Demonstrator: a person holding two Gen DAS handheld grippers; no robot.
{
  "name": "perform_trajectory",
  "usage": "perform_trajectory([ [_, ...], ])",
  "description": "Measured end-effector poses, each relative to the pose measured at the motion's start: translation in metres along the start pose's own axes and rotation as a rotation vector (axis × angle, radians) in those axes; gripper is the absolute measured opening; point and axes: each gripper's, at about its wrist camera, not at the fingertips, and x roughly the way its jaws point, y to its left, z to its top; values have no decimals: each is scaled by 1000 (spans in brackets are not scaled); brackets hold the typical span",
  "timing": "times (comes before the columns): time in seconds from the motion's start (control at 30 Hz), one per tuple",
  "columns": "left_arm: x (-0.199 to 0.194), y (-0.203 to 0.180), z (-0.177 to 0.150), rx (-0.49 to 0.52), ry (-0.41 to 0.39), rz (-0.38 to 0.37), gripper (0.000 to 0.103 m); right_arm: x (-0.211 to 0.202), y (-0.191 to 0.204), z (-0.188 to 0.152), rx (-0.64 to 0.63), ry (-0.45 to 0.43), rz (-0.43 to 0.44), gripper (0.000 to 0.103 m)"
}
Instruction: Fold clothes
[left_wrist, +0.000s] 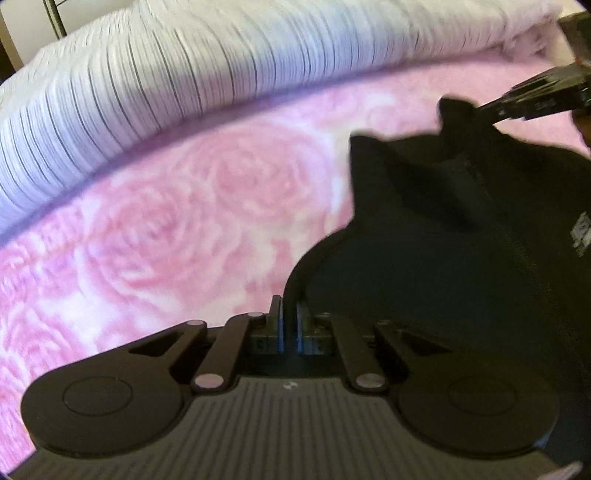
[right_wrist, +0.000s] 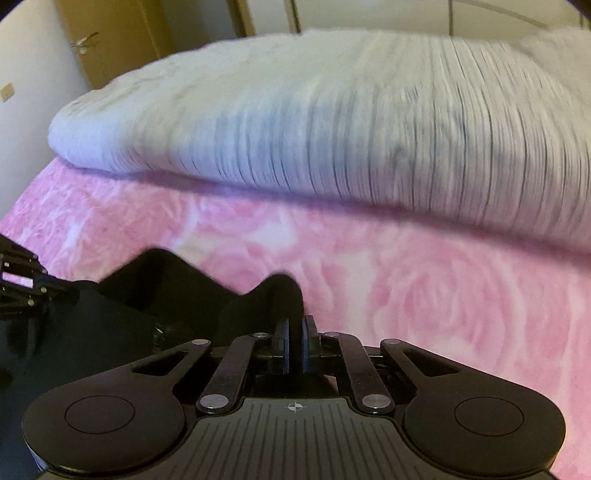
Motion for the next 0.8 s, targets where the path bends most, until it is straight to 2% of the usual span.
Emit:
perform_trajectory([
  [0.03, -2, -1, -1, -19, -8, 13, 8, 0, -2, -6, 19, 0, -8, 8],
  [0.1, -6, -2, -5, -55, -24, 39, 15, -17, -4, -18, 55, -37, -37, 29],
  [0.13, -12, -3, -7, -66, -30, 47, 20, -31, -6, -26, 84, -61, -52, 32],
  [0.2, -24, -6, -12, -87, -42, 62, 20, -60, -10, -50, 184, -99, -56, 39],
  [0.3, -44, -16, -22, -96, -48, 65, 19, -99, -12, -100, 277, -98, -57, 43],
  [0.4, -65, -35, -31, -99, -39, 44, 19, -128, -24, -161, 321, -43, -112, 43],
  [0.47, -77, -53, -35, -94, -33, 33, 19, -147, -40, -202, 400, 5, -166, 44],
  [0.53, -86, -77, -37, -71, -27, 15, 19, -175, -55, -236, 488, -6, -192, 44],
  [0.67, -96, -142, -26, 15, -36, -58, 20, -231, -75, -269, 598, -23, -253, 48],
  [0.8, -88, -208, 3, 116, -61, -130, 25, -285, -103, -299, 708, -72, -352, 52],
])
